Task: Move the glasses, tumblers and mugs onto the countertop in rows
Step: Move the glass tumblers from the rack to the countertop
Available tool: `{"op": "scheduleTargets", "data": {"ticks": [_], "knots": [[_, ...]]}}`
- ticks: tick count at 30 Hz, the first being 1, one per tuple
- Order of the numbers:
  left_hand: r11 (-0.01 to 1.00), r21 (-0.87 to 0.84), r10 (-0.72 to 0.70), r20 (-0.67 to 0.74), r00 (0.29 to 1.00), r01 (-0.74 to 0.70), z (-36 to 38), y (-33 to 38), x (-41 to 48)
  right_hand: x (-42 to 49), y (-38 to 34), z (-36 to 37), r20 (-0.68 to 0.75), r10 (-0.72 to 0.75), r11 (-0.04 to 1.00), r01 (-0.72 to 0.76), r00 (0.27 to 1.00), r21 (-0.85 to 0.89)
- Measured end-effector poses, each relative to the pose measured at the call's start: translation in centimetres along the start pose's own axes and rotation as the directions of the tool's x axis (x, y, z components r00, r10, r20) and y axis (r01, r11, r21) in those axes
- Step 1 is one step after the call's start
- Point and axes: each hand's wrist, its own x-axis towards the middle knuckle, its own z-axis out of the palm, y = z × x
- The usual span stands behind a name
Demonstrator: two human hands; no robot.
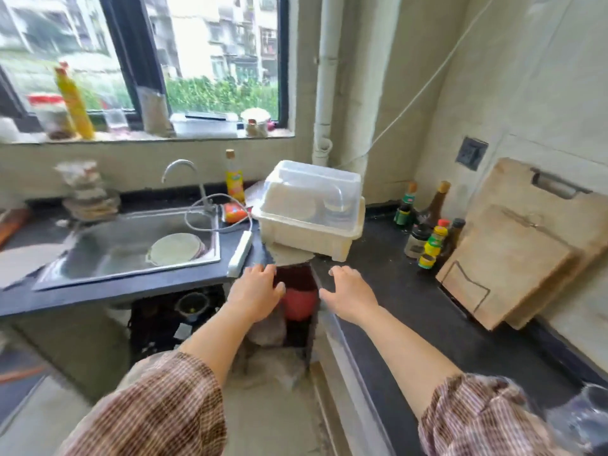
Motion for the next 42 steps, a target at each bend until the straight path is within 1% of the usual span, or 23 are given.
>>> {"op": "scheduleTargets", "data": {"ticks": [4,8,10,13,17,21,24,28,32,37,42], "knots": [[0.993,0.075,-0.087,-0.057,0.995,0.091,-5.3,-12.1,-2.7,1.8,-12.8,3.1,0.022,-0.164,0.984,0.165,0.986,-0.061],[0.976,0.114,-0.168,-0.131,0.977,0.184,-10.9,-22.9,-5.7,3.0,-25.2,5.8,0.055,-0.272,0.954,0.277,0.961,-0.119],[0.964,0.106,-0.222,-0.175,0.959,0.242,-13.7,-27.6,-7.2,3.6,-30.8,7.0,0.06,-0.318,0.939,0.323,0.946,-0.121],[0.939,0.068,-0.32,-0.196,0.927,0.338,-17.6,-33.9,-9.4,4.5,-38.7,8.3,0.056,-0.408,0.899,0.412,0.911,-0.148],[0.919,0.097,-0.35,-0.245,0.904,0.382,-23.1,-40.9,-11.2,6.1,-48.0,9.0,0.055,-0.517,0.845,0.519,0.854,-0.125],[0.874,0.062,-0.437,-0.33,0.837,0.481,-28.0,-47.0,-11.5,8.2,-56.5,9.7,0.025,-0.596,0.796,0.595,0.803,-0.113],[0.855,0.071,-0.451,-0.385,0.805,0.513,-30.4,-51.5,-11.1,10.3,-62.3,10.6,0.007,-0.638,0.766,0.636,0.77,-0.098],[0.821,0.119,-0.465,-0.426,0.776,0.558,-33.0,-57.5,-9.2,14.3,-69.7,12.6,-0.014,-0.695,0.717,0.69,0.719,-0.102],[0.812,0.136,-0.475,-0.413,0.777,0.568,-36.5,-64.0,-5.9,19.0,-77.1,14.1,-0.012,-0.728,0.685,0.726,0.686,-0.063],[0.808,0.027,-0.505,-0.484,0.715,0.589,-41.0,-71.7,-1.3,25.3,-86.2,15.0,-0.049,-0.762,0.646,0.763,0.645,-0.004],[0.808,-0.031,-0.526,-0.488,0.696,0.588,-42.8,-78.8,2.5,29.7,-92.4,17.7,-0.018,-0.778,0.629,0.778,0.628,-0.011]]}}
